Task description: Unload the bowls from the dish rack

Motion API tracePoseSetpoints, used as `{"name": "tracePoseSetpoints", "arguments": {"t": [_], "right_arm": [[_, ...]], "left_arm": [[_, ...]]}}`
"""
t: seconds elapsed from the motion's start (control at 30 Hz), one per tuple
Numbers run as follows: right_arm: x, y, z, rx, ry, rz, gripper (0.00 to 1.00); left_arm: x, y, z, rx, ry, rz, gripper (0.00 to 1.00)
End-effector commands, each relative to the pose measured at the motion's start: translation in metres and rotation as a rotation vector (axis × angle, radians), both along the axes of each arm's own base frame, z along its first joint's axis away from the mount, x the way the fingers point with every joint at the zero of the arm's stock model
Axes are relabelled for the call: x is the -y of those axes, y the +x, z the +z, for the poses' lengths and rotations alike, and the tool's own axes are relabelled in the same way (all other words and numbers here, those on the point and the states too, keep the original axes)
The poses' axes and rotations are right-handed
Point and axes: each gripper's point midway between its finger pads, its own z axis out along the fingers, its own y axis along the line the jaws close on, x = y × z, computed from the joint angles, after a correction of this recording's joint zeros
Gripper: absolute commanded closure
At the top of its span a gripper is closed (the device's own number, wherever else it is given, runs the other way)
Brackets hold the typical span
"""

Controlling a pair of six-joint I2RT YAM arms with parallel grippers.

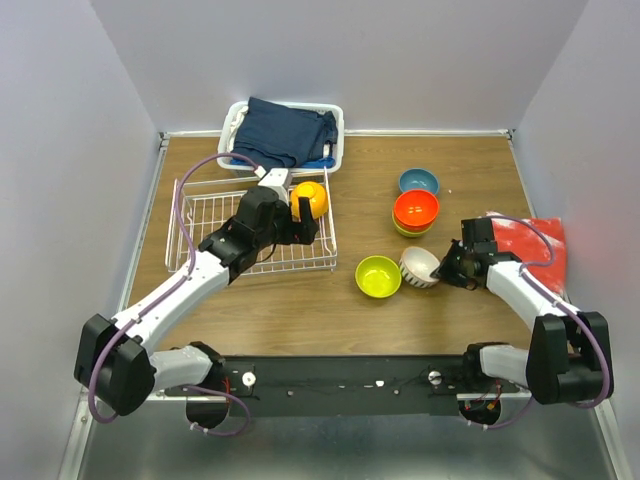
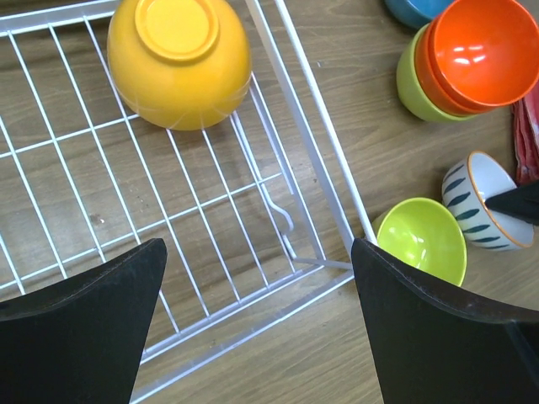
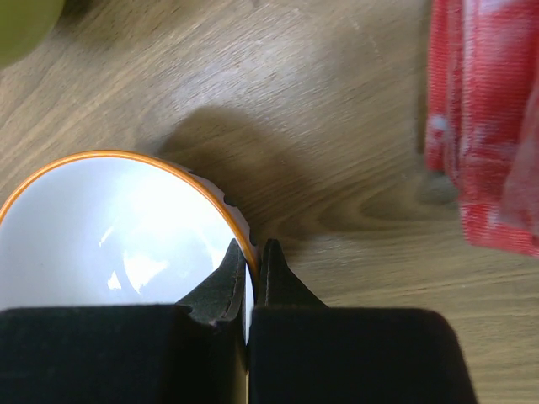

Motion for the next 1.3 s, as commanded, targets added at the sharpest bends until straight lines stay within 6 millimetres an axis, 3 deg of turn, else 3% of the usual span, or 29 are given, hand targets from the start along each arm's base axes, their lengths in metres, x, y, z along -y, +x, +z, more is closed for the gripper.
{"name": "tracePoseSetpoints", "arguments": {"t": [0.0, 0.03, 0.13, 0.3, 0.47, 0.6, 0.63, 0.8, 0.97, 1.07, 1.27], "right_arm": [[0.021, 0.02, 0.017, 0.086, -0.104, -0.093, 0.99], [0.032, 0.021, 0.017, 0.09, -0.158, -0.134, 0.99], [0.042, 0.025, 0.02, 0.114, -0.194, -0.18, 0.99], [0.041, 0.031, 0.01, 0.132, -0.178, -0.196, 0.94], [0.032, 0.023, -0.006, 0.089, -0.143, -0.163, 0.78], [0.03, 0.018, -0.003, 0.103, -0.133, -0.154, 0.6], [0.03, 0.018, 0.0, 0.114, -0.132, -0.154, 0.5], [0.032, 0.018, 0.024, 0.166, -0.143, -0.138, 0.33], [0.032, 0.026, 0.057, 0.243, -0.159, -0.091, 0.09], [0.03, 0.032, 0.079, 0.295, -0.169, -0.051, 0.01], [0.03, 0.037, 0.112, 0.383, -0.19, -0.009, 0.0]], "left_arm": [[-0.004, 0.012, 0.013, -0.016, -0.062, 0.062, 0.01], [-0.005, 0.013, 0.013, -0.021, -0.076, 0.069, 0.01], [-0.004, 0.019, 0.015, -0.041, -0.139, 0.081, 0.01], [-0.009, 0.03, 0.009, -0.09, -0.189, 0.119, 0.01], [-0.02, 0.042, -0.003, -0.147, -0.225, 0.164, 0.01], [-0.025, 0.05, -0.008, -0.17, -0.245, 0.178, 0.01], [-0.026, 0.05, -0.009, -0.173, -0.245, 0.178, 0.01], [-0.03, 0.056, -0.01, -0.145, -0.179, 0.147, 0.01], [-0.043, 0.059, -0.01, -0.087, -0.046, 0.117, 0.01], [-0.051, 0.061, -0.009, -0.038, 0.05, 0.078, 0.01], [-0.055, 0.066, -0.004, 0.115, 0.305, -0.08, 0.01]]}}
